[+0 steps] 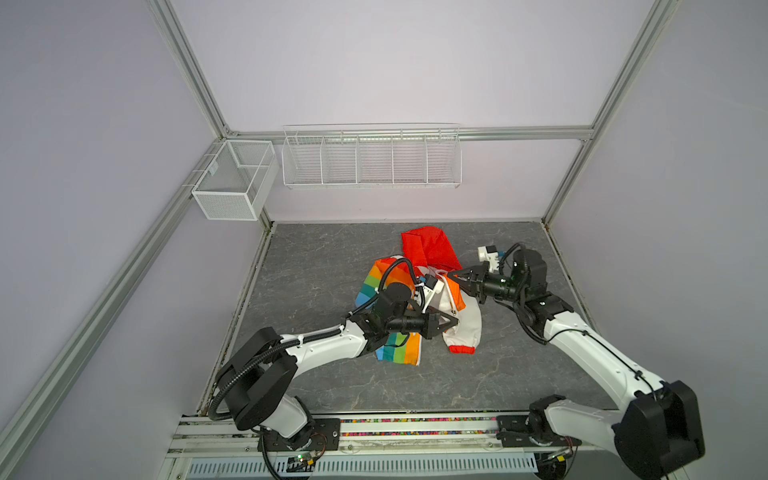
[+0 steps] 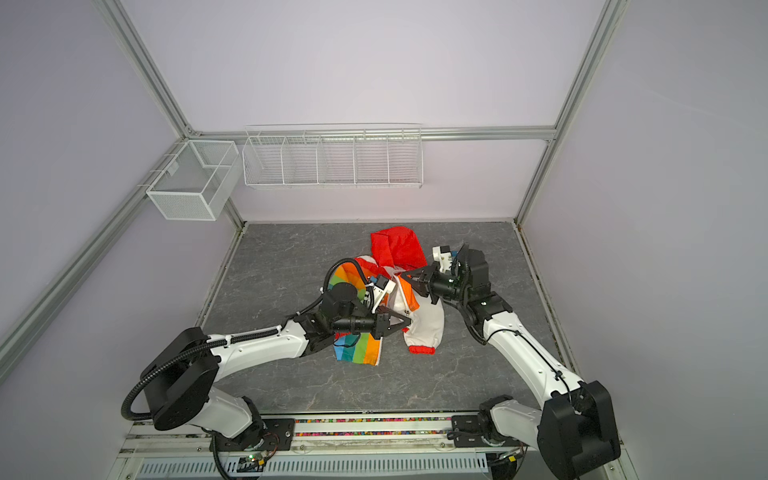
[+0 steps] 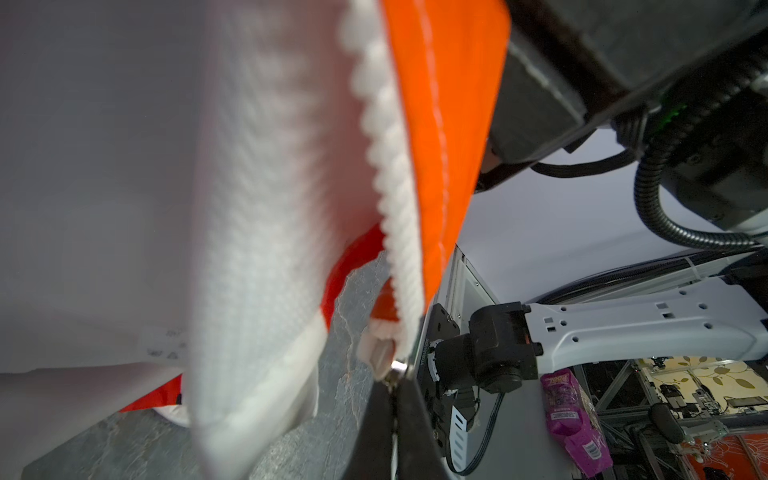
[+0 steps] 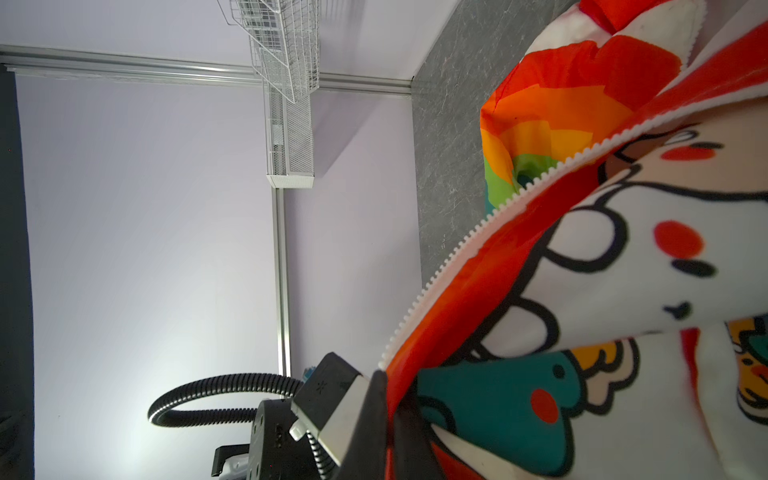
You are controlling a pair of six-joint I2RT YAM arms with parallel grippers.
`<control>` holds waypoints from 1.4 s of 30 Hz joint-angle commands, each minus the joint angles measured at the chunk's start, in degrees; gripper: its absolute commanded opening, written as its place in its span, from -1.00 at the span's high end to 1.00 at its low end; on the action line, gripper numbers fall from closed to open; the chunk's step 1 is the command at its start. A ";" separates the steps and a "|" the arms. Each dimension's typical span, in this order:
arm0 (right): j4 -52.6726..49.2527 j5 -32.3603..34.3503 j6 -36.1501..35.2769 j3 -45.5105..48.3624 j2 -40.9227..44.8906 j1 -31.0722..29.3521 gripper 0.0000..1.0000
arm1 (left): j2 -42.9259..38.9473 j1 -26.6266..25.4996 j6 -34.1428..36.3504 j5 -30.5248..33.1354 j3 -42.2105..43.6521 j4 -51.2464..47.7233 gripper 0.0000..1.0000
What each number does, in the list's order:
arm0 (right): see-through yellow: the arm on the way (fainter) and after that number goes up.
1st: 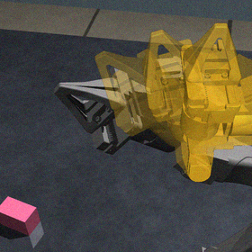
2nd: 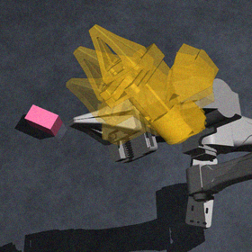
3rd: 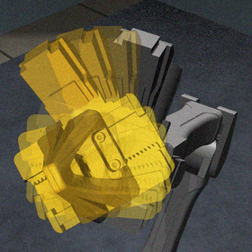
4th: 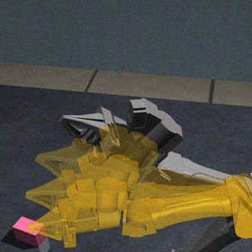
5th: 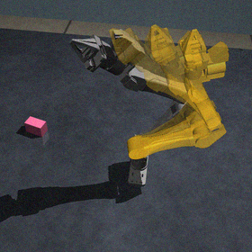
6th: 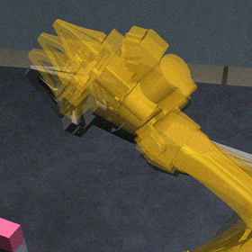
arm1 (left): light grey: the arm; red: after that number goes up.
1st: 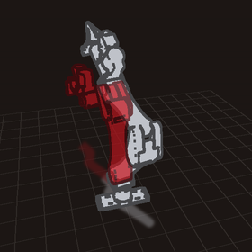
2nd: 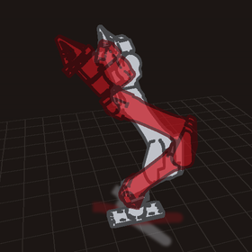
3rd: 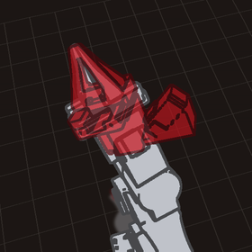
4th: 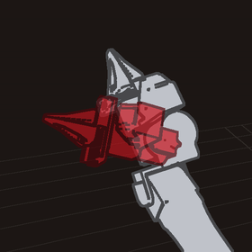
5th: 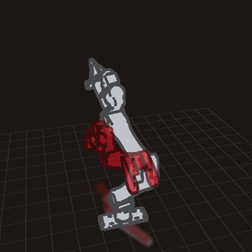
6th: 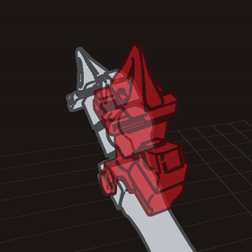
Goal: Zip up the jacket
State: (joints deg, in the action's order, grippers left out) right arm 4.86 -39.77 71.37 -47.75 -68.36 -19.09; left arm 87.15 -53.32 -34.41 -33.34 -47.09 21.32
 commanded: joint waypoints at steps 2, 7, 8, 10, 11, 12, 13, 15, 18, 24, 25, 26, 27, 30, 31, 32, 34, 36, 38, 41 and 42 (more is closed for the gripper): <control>-7.73 -1.87 -7.82 -0.68 0.95 0.31 0.88 | -2.18 -0.31 1.83 -1.07 -2.30 -6.02 1.00; -11.57 -1.77 -12.18 1.42 2.77 0.37 0.88 | -1.71 -0.31 3.60 -2.87 -4.75 -10.78 1.00; -13.11 -0.94 -13.20 1.26 3.35 0.40 0.88 | -1.41 -0.32 3.61 -3.40 -5.05 -11.31 1.00; -14.73 0.37 -14.48 1.08 4.14 0.80 0.88 | -1.10 -0.35 3.65 -4.11 -5.37 -12.07 1.00; -15.01 0.93 -14.74 0.92 4.31 1.10 0.88 | -0.92 -0.34 3.44 -4.48 -5.38 -12.22 1.00; -15.26 1.30 -15.01 0.91 4.30 1.47 0.88 | -0.77 -0.41 3.46 -4.65 -5.51 -12.42 1.00; -15.70 1.81 -15.41 0.74 4.14 1.98 0.88 | -0.63 -0.45 3.30 -4.92 -5.68 -12.50 1.00; -16.13 2.32 -15.95 0.23 3.27 2.85 0.88 | -0.24 -0.75 3.11 -5.11 -5.89 -12.85 1.00; -16.03 3.29 -16.47 -0.15 1.59 3.92 0.88 | 1.81 -1.37 2.66 -4.68 -6.50 -12.81 1.00; -18.86 8.05 -19.59 0.02 -2.04 5.34 0.88 | 8.73 -2.56 -0.93 -3.23 -7.38 -6.45 1.00; -19.39 8.93 -20.35 0.23 -2.75 5.67 0.88 | 10.13 -2.53 -1.63 -3.30 -7.40 -4.94 1.00; -20.38 10.04 -21.29 0.37 -3.54 6.04 0.88 | 11.45 -2.64 -2.17 -3.35 -7.61 -3.76 1.00; -21.51 11.29 -22.04 0.33 -4.31 6.37 0.88 | 12.60 -2.70 -2.53 -3.44 -7.89 -3.13 1.00; -23.46 14.54 -24.15 0.55 -6.04 7.05 0.88 | 16.04 -3.16 -2.59 -2.97 -9.44 -2.62 1.00; -24.14 15.93 -24.96 0.46 -6.55 7.07 0.88 | 17.26 -3.36 -2.87 -2.80 -9.98 -2.20 1.00; -25.25 17.71 -25.74 0.23 -6.91 8.78 0.88 | 18.34 -3.68 -3.07 -2.55 -10.64 -2.08 1.00; -26.85 20.82 -26.88 -0.51 -7.51 9.16 0.88 | 19.92 -3.89 -3.42 -1.64 -11.73 -1.54 1.00; -28.21 23.71 -27.74 -1.47 -7.91 9.16 0.88 | 21.38 -3.90 -4.55 -0.88 -12.47 0.21 1.00; -29.60 27.37 -28.51 -2.26 -7.80 9.19 0.88 | 22.96 -4.03 -5.55 -0.67 -13.97 1.72 1.00; -31.88 32.74 -29.01 -5.57 -6.36 9.25 0.88 | 24.93 -4.37 -6.26 -1.24 -17.55 1.98 1.00; -32.61 34.28 -29.25 -6.41 -5.74 9.25 0.88 | 25.58 -4.46 -6.32 -1.49 -18.86 1.93 1.00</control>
State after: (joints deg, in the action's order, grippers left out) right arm -25.15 -13.26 44.47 -50.89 -75.94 -10.15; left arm 111.22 -57.32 -39.64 -34.94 -62.00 20.38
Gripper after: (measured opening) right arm 0.063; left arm 0.047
